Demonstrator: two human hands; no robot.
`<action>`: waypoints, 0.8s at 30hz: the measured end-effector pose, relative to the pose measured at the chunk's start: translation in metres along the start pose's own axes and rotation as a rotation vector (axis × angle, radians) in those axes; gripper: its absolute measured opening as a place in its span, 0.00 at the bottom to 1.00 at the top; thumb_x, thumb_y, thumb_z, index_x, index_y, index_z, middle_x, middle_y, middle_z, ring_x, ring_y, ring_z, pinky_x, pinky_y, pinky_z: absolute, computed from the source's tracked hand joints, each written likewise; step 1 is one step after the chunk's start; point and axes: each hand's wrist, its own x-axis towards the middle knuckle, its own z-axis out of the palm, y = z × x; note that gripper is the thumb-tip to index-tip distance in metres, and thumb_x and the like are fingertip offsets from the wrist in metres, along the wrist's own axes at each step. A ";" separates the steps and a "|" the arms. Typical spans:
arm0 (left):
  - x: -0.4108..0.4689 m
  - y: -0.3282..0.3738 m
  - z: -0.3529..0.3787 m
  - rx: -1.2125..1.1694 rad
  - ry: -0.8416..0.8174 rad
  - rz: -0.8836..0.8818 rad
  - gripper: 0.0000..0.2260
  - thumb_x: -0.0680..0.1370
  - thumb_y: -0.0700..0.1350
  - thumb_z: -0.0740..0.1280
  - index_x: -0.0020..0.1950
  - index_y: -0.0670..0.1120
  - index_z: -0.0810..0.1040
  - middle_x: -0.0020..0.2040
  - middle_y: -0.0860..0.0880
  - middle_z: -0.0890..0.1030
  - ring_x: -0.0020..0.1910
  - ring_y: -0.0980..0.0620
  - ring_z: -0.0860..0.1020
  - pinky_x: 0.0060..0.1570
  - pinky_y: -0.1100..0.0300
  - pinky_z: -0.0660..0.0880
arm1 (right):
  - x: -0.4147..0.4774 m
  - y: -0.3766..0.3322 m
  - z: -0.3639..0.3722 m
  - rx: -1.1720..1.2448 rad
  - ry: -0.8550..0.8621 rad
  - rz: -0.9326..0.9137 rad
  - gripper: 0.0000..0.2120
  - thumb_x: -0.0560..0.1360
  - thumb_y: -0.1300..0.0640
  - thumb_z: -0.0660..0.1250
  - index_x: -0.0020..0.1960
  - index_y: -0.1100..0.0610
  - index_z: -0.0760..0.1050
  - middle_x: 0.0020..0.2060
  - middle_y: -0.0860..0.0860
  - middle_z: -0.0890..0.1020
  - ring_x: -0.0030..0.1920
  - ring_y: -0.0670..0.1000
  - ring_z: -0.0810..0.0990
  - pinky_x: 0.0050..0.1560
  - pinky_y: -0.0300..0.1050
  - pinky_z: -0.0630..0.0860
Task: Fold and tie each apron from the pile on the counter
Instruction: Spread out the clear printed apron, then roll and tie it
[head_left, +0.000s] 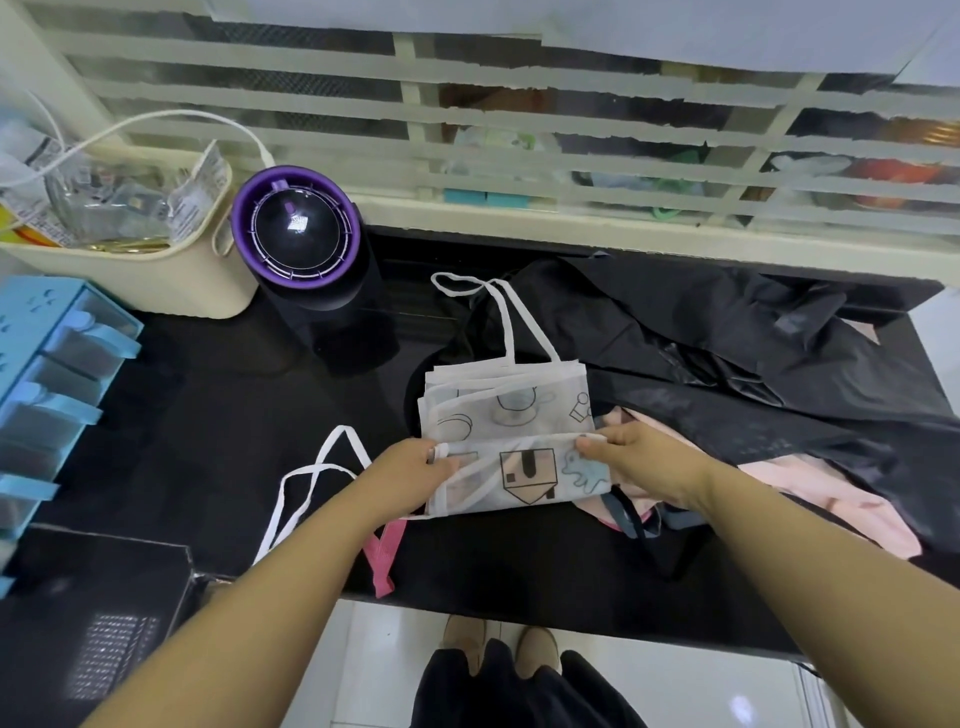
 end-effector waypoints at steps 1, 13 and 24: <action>0.001 0.003 -0.001 -0.005 -0.012 -0.031 0.12 0.78 0.48 0.64 0.38 0.45 0.69 0.31 0.51 0.67 0.30 0.55 0.65 0.32 0.62 0.62 | 0.000 0.000 0.001 -0.015 0.011 0.013 0.14 0.81 0.53 0.60 0.56 0.60 0.80 0.48 0.51 0.85 0.44 0.43 0.84 0.46 0.38 0.80; -0.028 0.010 0.052 0.847 0.409 0.812 0.20 0.72 0.51 0.66 0.63 0.48 0.75 0.61 0.47 0.78 0.58 0.45 0.77 0.60 0.49 0.74 | 0.014 0.000 0.030 -0.450 0.399 -0.070 0.12 0.78 0.56 0.60 0.41 0.61 0.76 0.39 0.55 0.79 0.41 0.52 0.78 0.41 0.45 0.73; -0.007 0.011 0.051 1.054 0.232 0.603 0.26 0.80 0.40 0.51 0.78 0.43 0.53 0.77 0.46 0.60 0.73 0.46 0.63 0.69 0.52 0.63 | 0.016 -0.007 0.031 -0.314 0.488 -0.060 0.13 0.74 0.59 0.67 0.53 0.56 0.65 0.41 0.48 0.73 0.39 0.47 0.74 0.35 0.36 0.69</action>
